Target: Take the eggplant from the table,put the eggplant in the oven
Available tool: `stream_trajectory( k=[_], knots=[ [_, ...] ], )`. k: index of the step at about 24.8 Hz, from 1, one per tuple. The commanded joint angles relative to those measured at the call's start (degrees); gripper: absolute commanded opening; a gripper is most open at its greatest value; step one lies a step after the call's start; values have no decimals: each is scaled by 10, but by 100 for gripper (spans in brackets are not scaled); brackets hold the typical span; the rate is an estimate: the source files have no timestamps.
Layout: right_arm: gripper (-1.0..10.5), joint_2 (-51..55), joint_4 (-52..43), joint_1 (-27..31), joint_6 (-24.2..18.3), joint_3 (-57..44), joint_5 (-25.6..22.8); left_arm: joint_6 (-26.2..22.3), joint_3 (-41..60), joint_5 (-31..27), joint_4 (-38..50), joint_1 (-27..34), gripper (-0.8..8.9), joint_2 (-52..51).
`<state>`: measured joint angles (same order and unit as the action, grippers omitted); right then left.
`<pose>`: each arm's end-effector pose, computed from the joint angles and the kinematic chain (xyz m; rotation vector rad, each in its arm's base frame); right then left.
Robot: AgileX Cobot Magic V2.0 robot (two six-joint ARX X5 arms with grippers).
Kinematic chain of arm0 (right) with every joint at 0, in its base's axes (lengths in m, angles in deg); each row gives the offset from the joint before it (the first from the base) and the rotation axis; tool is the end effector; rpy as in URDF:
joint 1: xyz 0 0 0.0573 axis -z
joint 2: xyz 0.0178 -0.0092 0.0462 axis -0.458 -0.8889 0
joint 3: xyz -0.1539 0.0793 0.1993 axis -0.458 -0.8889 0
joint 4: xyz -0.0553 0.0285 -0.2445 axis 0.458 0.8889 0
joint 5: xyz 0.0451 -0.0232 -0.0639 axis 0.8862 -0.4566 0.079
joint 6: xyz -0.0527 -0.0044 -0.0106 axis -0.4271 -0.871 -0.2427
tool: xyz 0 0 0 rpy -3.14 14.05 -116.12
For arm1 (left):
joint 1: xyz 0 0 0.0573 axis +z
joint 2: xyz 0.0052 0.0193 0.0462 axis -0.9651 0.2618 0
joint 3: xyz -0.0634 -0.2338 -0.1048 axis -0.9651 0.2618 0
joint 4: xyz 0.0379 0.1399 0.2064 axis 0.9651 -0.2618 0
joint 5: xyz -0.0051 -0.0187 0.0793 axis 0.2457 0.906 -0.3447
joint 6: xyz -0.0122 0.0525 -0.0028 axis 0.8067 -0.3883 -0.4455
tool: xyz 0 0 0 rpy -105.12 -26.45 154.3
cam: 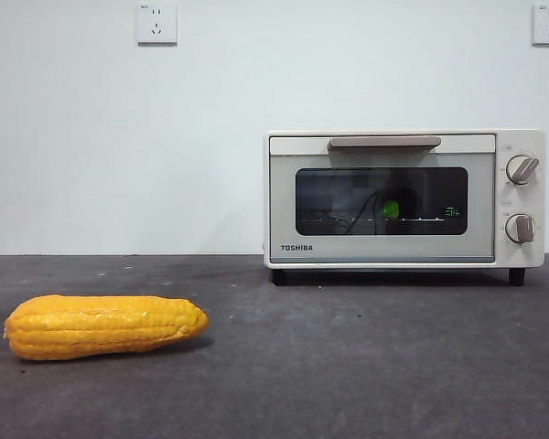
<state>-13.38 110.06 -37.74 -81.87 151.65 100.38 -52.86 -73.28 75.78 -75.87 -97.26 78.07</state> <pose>0.1529 0.0405 0.3994 0.1284 1.0080 0.5551 0.1112 -0.0535 0.4944 0.2677 0.1067 -0.6576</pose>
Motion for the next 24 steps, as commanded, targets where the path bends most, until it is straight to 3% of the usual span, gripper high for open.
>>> stream_trajectory(
  k=[1, 9, 18, 20, 24],
  knots=[
    [1, -31, 12, 0, -5, 1, -5, -29, 12, 2, 14, 39, -2, -31],
    [1, -107, 8, 0, -5, 1, -35, -58, 123, 2, 75, 140, -2, -154],
    [1, -150, -107, 0, -6, 1, -87, -75, 371, -6, 150, 171, -2, -309],
    [1, -152, -148, 0, -5, 1, -98, -62, 438, -6, 179, 173, -2, -340],
    [1, -152, -267, 0, -5, 1, -120, 23, 614, -6, 269, 182, -2, -417]
  ],
)
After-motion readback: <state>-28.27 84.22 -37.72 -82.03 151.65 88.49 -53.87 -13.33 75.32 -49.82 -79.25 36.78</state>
